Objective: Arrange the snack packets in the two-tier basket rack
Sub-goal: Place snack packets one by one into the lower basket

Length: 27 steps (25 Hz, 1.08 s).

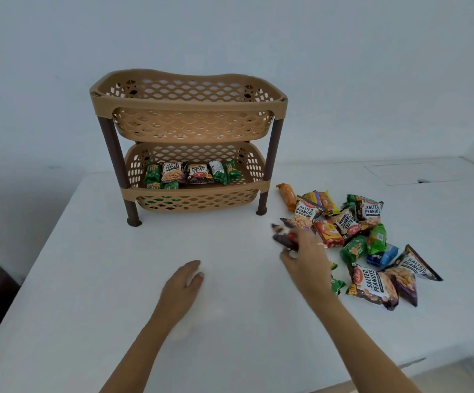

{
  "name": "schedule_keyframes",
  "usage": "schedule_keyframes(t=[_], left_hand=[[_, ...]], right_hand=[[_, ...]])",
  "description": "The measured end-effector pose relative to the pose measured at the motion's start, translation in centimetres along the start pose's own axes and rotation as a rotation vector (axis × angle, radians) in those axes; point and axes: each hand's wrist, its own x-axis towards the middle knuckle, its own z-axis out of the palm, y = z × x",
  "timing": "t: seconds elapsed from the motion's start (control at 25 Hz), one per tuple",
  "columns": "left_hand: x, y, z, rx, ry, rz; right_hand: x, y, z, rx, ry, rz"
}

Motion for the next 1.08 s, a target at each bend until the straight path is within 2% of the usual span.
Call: schedule_keyframes(t=[0.08, 0.16, 0.28, 0.4, 0.44, 0.52, 0.6, 0.64, 0.72, 0.76, 0.84, 0.88, 0.96, 1.08], left_hand=[[-0.5, 2.2, 0.9, -0.389, -0.098, -0.133], [-0.6, 3.3, 1.5, -0.640, -0.243, -0.258], [-0.4, 2.9, 1.9, -0.775, -0.337, -0.228], [-0.3, 1.2, 1.6, -0.759, -0.229, -0.214], [-0.1, 0.6, 1.4, -0.751, -0.193, -0.237], [0.1, -0.5, 0.7, -0.750, -0.171, -0.265], [0.3, -1.1, 0.1, -0.709, -0.155, -0.252], [0.4, -1.0, -0.1, -0.673, -0.132, -0.241], [0.5, -0.8, -0.3, -0.598, -0.068, -0.219], [0.7, -0.6, -0.4, -0.567, -0.034, -0.210], [1.1, -0.3, -0.8, -0.534, 0.019, -0.206], [1.2, -0.1, -1.1, -0.527, 0.030, -0.211], [1.6, 0.5, -1.9, -0.534, 0.042, -0.203], [2.7, 2.1, -3.6, -0.561, 0.063, -0.137]], right_hand=[[-2.2, -2.5, 1.1, 0.106, -0.032, -0.168], [-4.2, -4.3, 2.5, 0.162, -0.046, -0.355], [-6.1, -5.1, 4.6, 0.180, -0.107, -0.610], [-6.2, -4.0, 5.0, 0.125, -0.290, -0.748], [-5.7, -3.3, 4.6, 0.116, -0.308, -0.724], [-3.8, -1.8, 3.4, 0.138, -0.237, -0.577], [-1.0, 0.4, 2.1, 0.053, -0.130, -0.346], [0.5, 1.7, 1.3, -0.037, -0.148, -0.205], [3.3, 4.2, 0.0, -0.211, -0.333, 0.048], [4.3, 5.2, -0.4, -0.256, -0.471, 0.110], [5.4, 6.5, -0.5, -0.271, -0.726, 0.122], [5.7, 6.8, -0.5, -0.272, -0.790, 0.111], [6.0, 6.8, -0.3, -0.293, -0.778, 0.097], [6.8, 4.9, -0.2, -0.243, -0.640, 0.081]])
